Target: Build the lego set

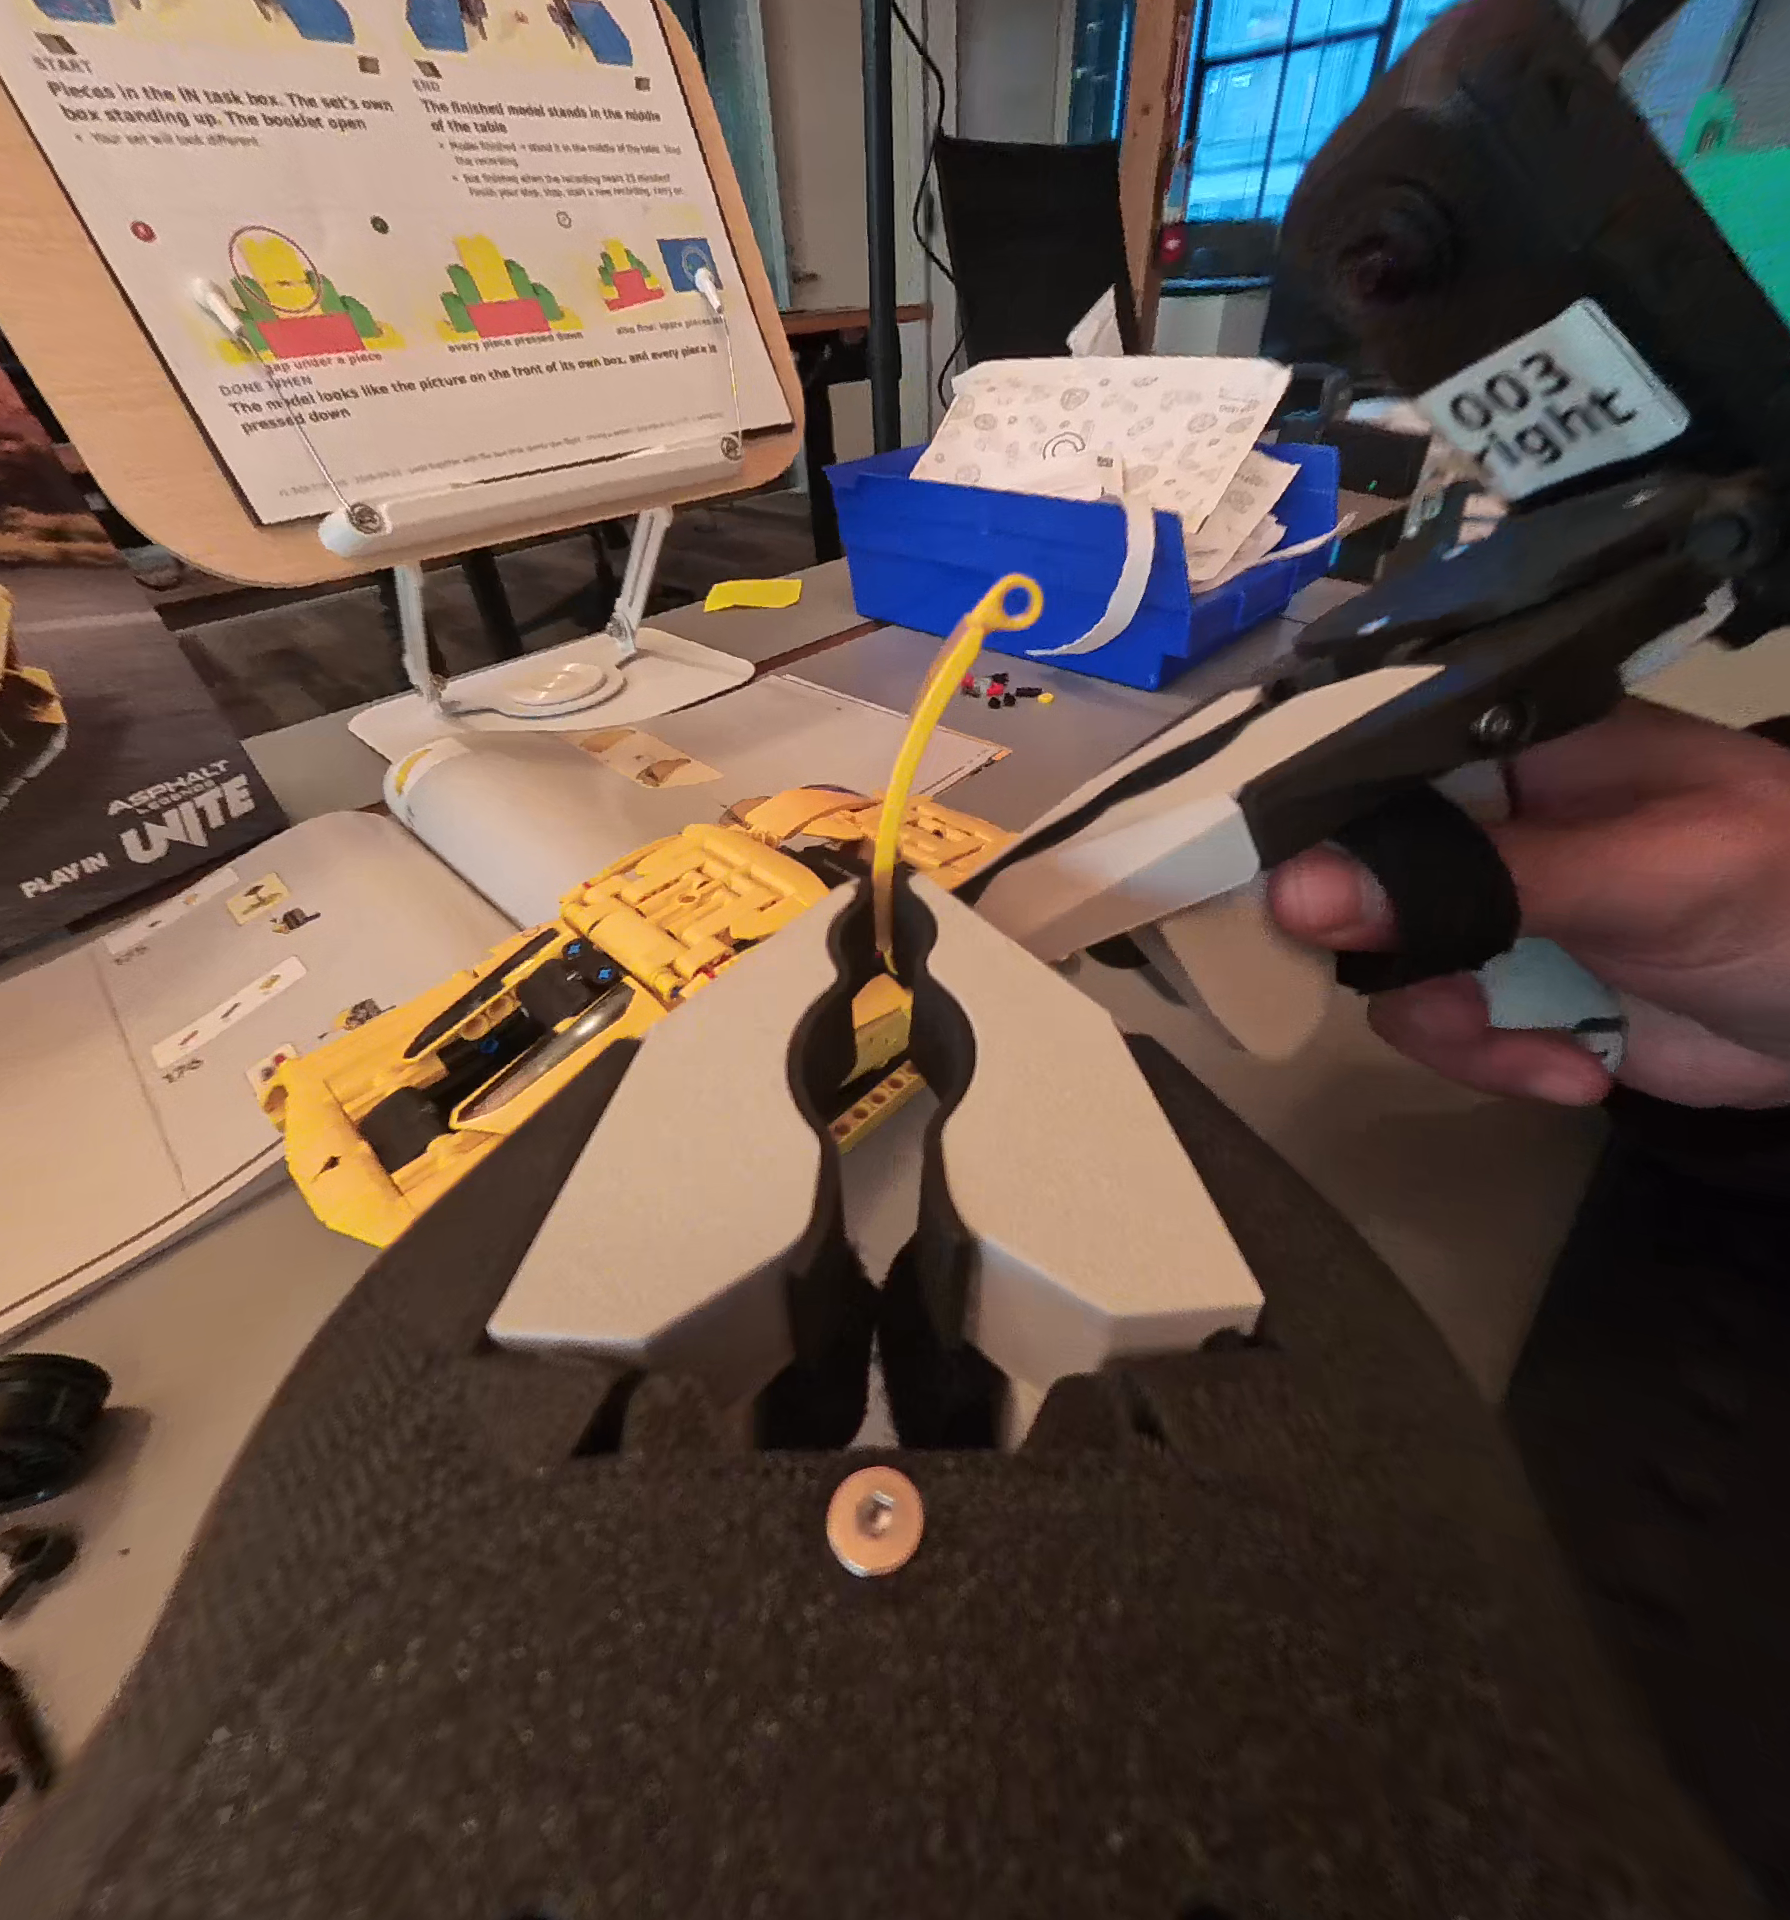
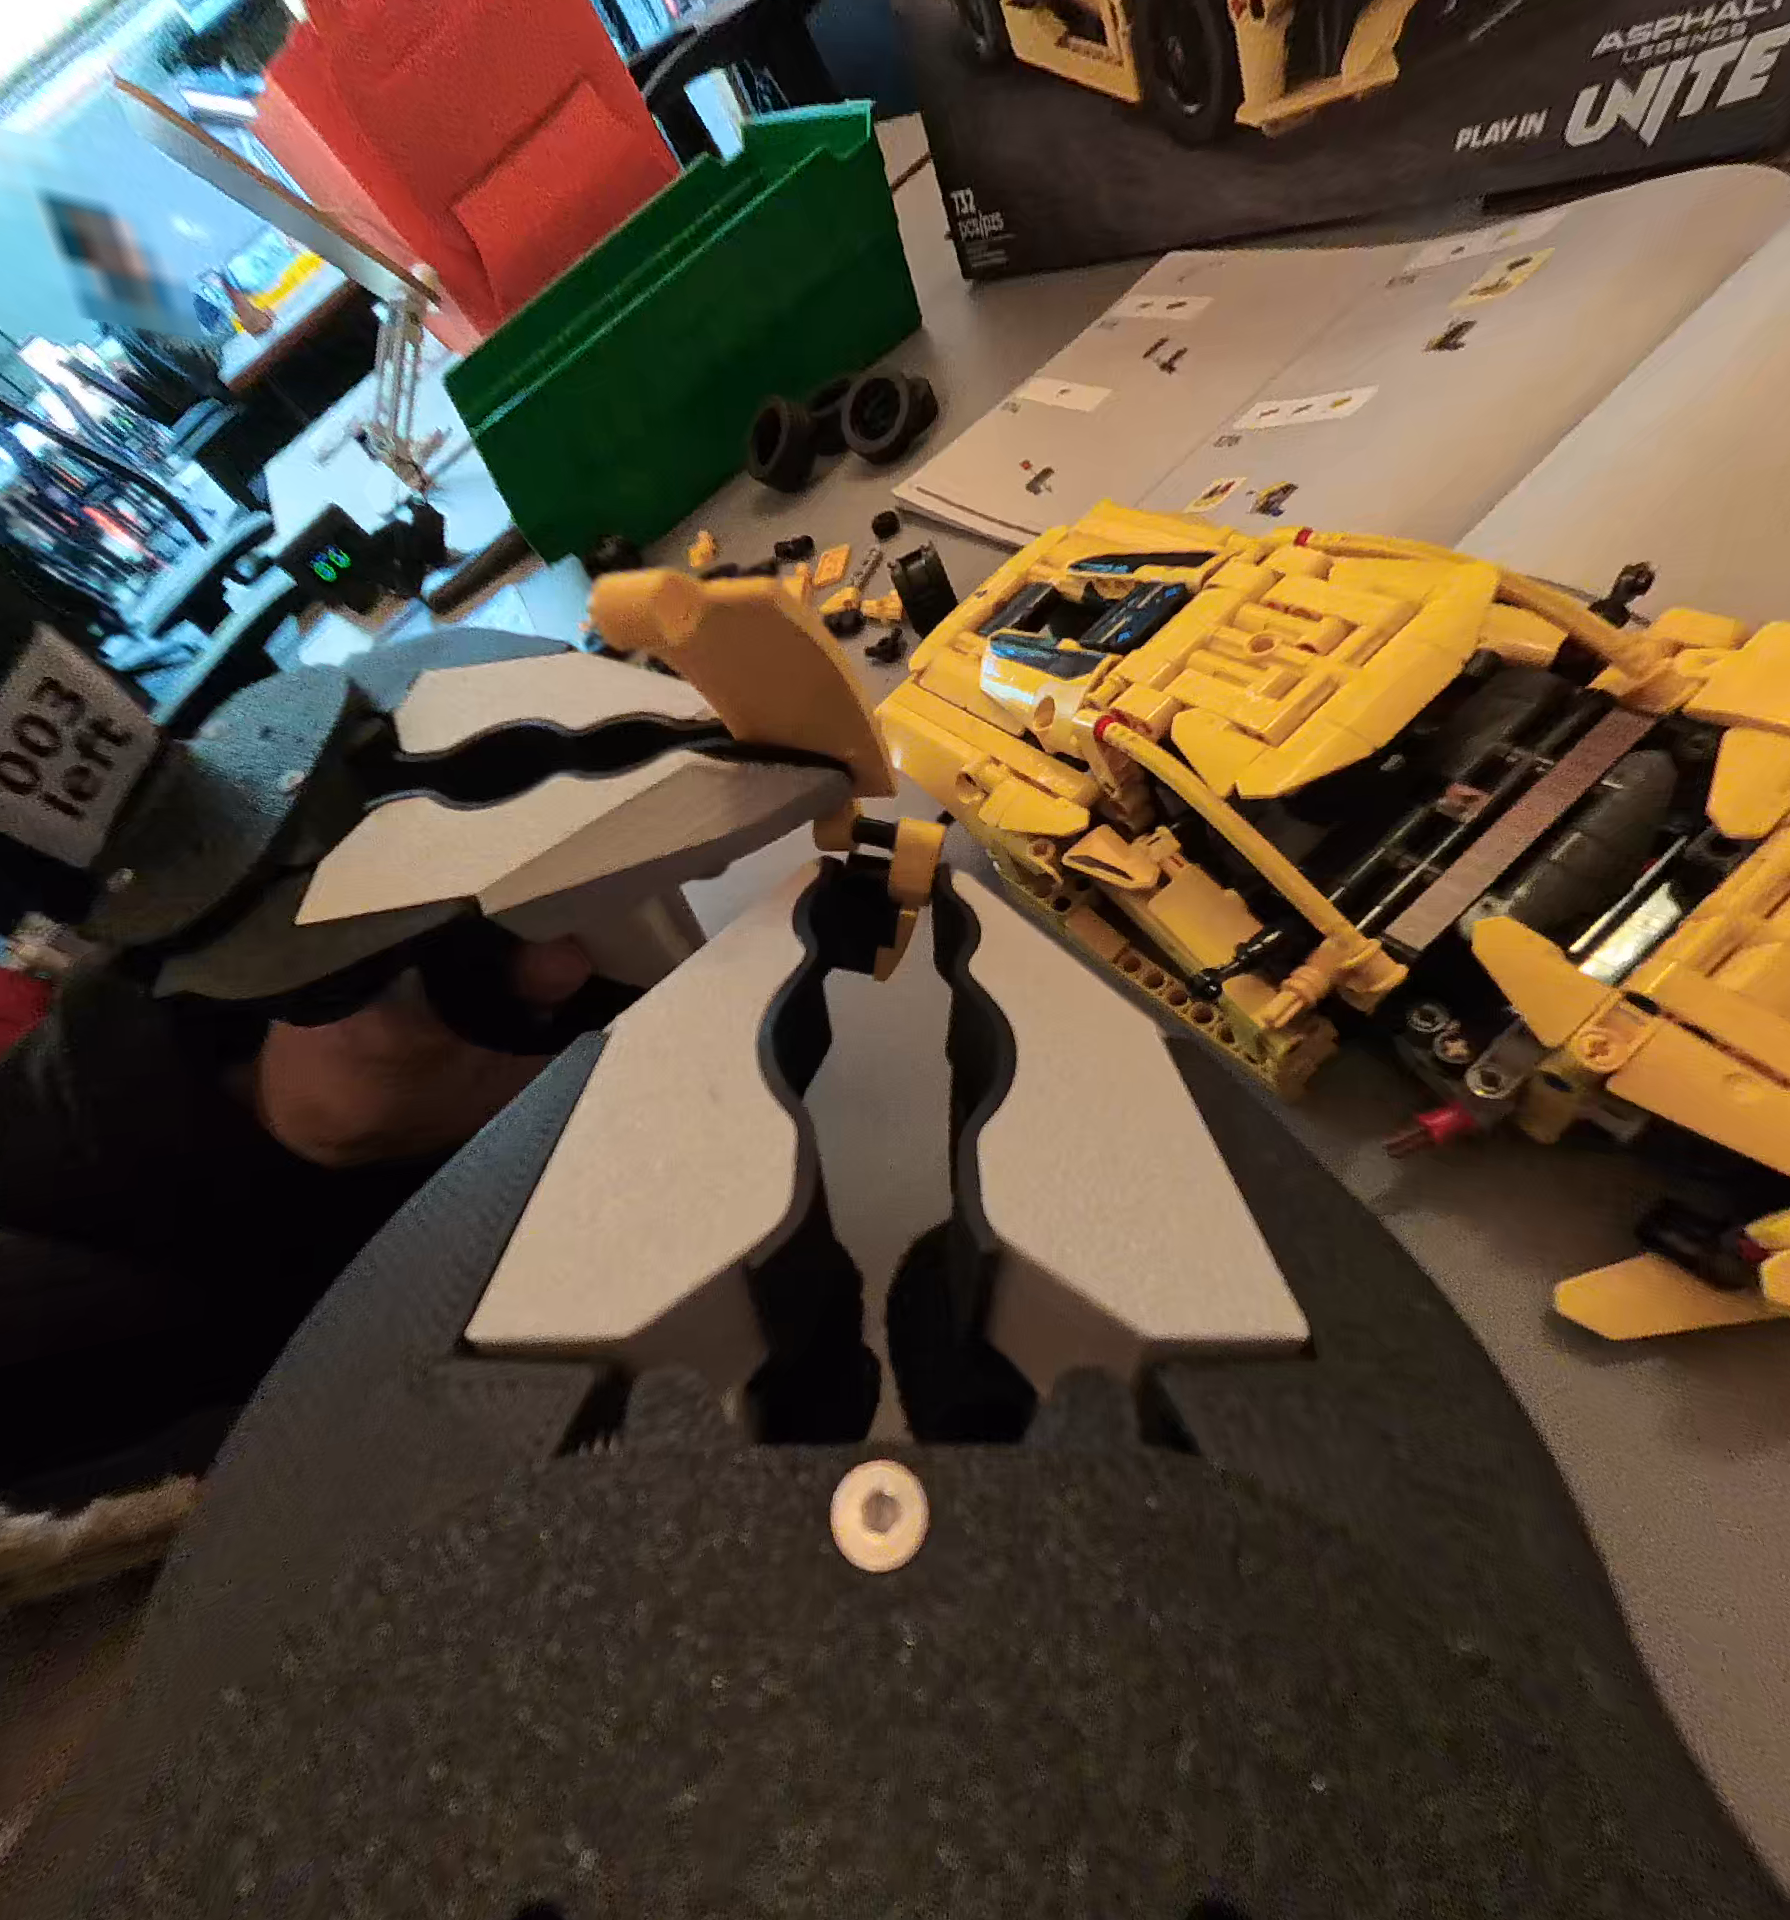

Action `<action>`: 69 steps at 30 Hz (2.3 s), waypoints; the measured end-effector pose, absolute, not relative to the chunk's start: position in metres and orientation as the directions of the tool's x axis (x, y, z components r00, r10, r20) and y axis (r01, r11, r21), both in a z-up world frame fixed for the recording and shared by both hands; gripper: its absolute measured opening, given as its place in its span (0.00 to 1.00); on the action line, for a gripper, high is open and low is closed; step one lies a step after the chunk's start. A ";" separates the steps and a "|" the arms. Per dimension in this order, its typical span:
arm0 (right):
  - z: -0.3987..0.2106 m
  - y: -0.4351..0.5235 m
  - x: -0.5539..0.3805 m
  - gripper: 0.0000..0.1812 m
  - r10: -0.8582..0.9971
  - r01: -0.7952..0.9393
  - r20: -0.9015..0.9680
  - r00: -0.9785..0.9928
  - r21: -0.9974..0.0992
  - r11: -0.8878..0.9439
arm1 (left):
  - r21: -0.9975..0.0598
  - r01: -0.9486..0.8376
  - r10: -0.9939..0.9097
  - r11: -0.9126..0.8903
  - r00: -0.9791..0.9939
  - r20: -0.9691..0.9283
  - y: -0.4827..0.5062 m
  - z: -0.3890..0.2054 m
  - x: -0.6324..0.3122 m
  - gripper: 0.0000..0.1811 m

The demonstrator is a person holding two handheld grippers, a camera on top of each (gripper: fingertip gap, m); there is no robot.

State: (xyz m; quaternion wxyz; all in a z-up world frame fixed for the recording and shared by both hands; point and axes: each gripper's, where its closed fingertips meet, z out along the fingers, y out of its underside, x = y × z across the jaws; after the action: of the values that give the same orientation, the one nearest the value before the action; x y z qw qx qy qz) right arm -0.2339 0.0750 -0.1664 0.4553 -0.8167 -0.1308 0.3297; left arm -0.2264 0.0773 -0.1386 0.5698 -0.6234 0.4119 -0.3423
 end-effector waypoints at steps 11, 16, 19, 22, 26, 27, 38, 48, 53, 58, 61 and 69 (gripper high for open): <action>-0.161 0.074 -0.234 0.08 0.533 -0.030 -0.335 0.776 -0.865 -0.501 | -0.996 -0.092 -0.904 -0.001 0.426 -0.038 0.075 -0.133 -0.227 0.01; -0.158 0.074 -0.236 0.08 0.538 -0.066 -0.368 0.759 -0.865 -0.498 | -0.997 -0.079 -0.900 0.016 0.434 -0.049 0.075 -0.130 -0.228 0.01; -0.158 0.075 -0.235 0.08 0.535 0.012 -0.259 0.804 -0.893 -0.450 | -0.998 -0.052 -0.903 -0.022 0.430 -0.003 0.076 -0.129 -0.229 0.01; -0.162 0.075 -0.234 0.08 0.531 0.066 -0.200 0.823 -0.896 -0.440 | -0.997 -0.055 -0.909 -0.057 0.415 0.030 0.076 -0.133 -0.227 0.01; -0.162 0.074 -0.236 0.08 0.538 0.066 -0.210 0.816 -0.891 -0.448 | -0.996 -0.086 -0.903 0.003 0.428 -0.040 0.075 -0.132 -0.228 0.01; -0.163 0.074 -0.236 0.08 0.540 0.042 -0.246 0.805 -0.884 -0.465 | -0.994 -0.104 -0.899 0.029 0.432 -0.072 0.075 -0.133 -0.227 0.01; -0.164 0.075 -0.233 0.08 0.526 0.182 -0.046 0.849 -0.910 -0.373 | -0.985 -0.010 -0.910 -0.175 0.382 0.158 0.080 -0.138 -0.227 0.01; -0.165 0.079 -0.231 0.09 0.519 0.052 -0.204 0.830 -0.899 -0.436 | -0.952 0.055 -0.900 -0.300 0.315 0.301 0.084 -0.140 -0.228 0.01; -0.168 0.080 -0.229 0.09 0.517 0.102 -0.147 0.843 -0.901 -0.421 | -0.931 0.055 -0.889 -0.361 0.281 0.361 0.083 -0.144 -0.228 0.01; -0.169 0.081 -0.226 0.09 0.508 0.144 -0.091 0.857 -0.903 -0.404 | -0.922 0.041 -0.882 -0.386 0.275 0.382 0.083 -0.148 -0.228 0.01; -0.169 0.082 -0.225 0.08 0.504 0.173 -0.054 0.862 -0.904 -0.392 | -0.916 0.036 -0.878 -0.400 0.270 0.394 0.082 -0.150 -0.228 0.01; -0.161 0.082 -0.229 0.09 0.509 0.114 -0.110 0.854 -0.914 -0.389 | -0.937 0.046 -0.880 -0.346 0.330 0.341 0.085 -0.144 -0.229 0.01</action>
State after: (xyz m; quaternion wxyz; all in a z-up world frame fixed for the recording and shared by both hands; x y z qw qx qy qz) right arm -0.2291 0.0824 -0.1612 0.5181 -0.8114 -0.1920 0.1906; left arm -0.2293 0.0855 -0.1442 0.4771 -0.6613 0.3155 -0.4853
